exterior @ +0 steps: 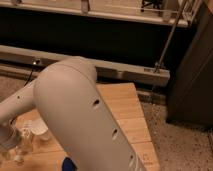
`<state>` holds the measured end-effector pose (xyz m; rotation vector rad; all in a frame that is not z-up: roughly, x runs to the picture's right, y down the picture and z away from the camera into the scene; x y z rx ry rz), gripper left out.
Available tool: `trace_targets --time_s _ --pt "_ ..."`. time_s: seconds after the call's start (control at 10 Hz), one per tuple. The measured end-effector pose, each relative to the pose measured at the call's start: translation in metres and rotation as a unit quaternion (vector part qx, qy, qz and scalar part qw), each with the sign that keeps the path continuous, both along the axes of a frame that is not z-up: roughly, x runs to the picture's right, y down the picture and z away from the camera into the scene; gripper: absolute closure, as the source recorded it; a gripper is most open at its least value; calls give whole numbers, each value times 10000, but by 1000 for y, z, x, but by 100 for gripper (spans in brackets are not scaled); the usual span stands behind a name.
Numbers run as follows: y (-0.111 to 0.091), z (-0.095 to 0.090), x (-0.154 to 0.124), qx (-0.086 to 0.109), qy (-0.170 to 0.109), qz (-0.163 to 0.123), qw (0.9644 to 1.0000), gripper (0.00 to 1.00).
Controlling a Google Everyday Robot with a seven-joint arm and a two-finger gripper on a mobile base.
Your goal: Stand the bottle upright
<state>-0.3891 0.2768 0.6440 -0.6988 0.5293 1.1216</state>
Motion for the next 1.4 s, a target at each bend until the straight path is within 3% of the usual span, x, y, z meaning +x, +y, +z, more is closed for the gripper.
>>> trace_targets --time_s 0.4,0.8,1.0,1.4 --pt "-9 5 -5 -101 -54 97 9999 35" --pt "-30 19 -19 -244 -188 400 9987 35" --pt "-25 19 -30 -272 -68 331 9991 35" --pt "-12 20 -58 -128 362 112 9992 35"
